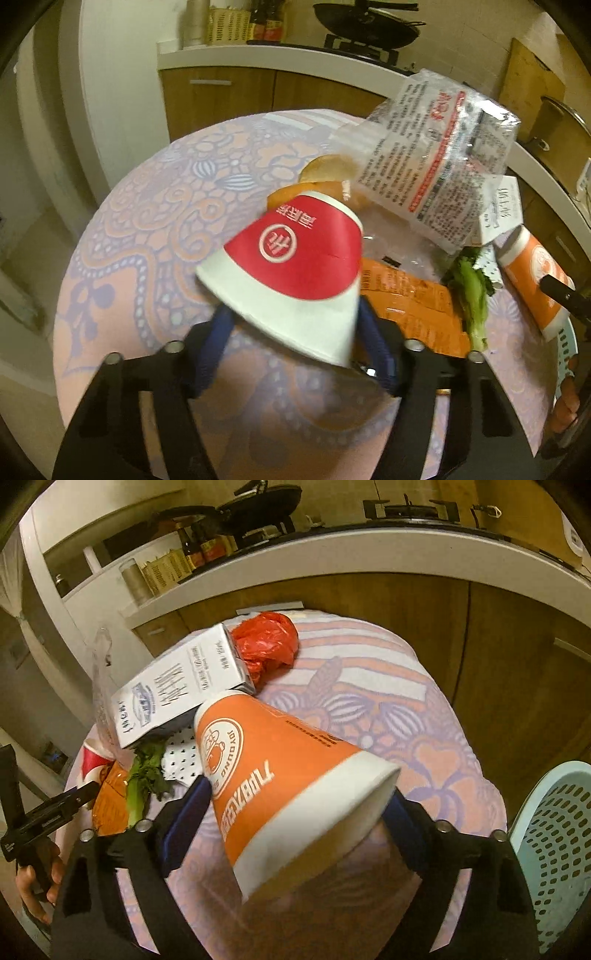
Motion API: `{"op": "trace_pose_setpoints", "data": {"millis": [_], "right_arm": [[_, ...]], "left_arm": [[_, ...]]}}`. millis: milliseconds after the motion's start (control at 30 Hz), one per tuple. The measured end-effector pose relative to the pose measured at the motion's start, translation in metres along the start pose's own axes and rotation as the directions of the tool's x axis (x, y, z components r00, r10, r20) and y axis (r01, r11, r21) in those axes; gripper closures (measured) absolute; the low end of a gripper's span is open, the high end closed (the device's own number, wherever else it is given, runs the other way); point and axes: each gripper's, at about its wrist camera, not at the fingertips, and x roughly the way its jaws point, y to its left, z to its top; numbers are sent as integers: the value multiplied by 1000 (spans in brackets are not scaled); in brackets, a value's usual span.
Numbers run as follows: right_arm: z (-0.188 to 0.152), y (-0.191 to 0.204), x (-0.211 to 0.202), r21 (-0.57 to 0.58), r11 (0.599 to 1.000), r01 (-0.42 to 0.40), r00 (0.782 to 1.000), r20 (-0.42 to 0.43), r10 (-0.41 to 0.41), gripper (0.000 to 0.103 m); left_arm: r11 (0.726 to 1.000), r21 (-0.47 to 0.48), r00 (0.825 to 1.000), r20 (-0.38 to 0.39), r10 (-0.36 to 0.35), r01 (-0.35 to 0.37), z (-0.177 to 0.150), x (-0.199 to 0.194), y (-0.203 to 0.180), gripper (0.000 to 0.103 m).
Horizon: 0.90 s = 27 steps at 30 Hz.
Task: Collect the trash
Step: 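Grasp the red-and-white paper cup with the left tool while the right tool grasps the orange cup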
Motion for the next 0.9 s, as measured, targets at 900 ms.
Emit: {"op": "trace_pose_setpoints", "data": {"millis": [900], "right_arm": [[-13, 75, -34, -198, 979, 55, 997, 73, -41, 51]], "left_arm": [[984, -48, 982, 94, -166, 171, -24, -49, -1, 85]]}}
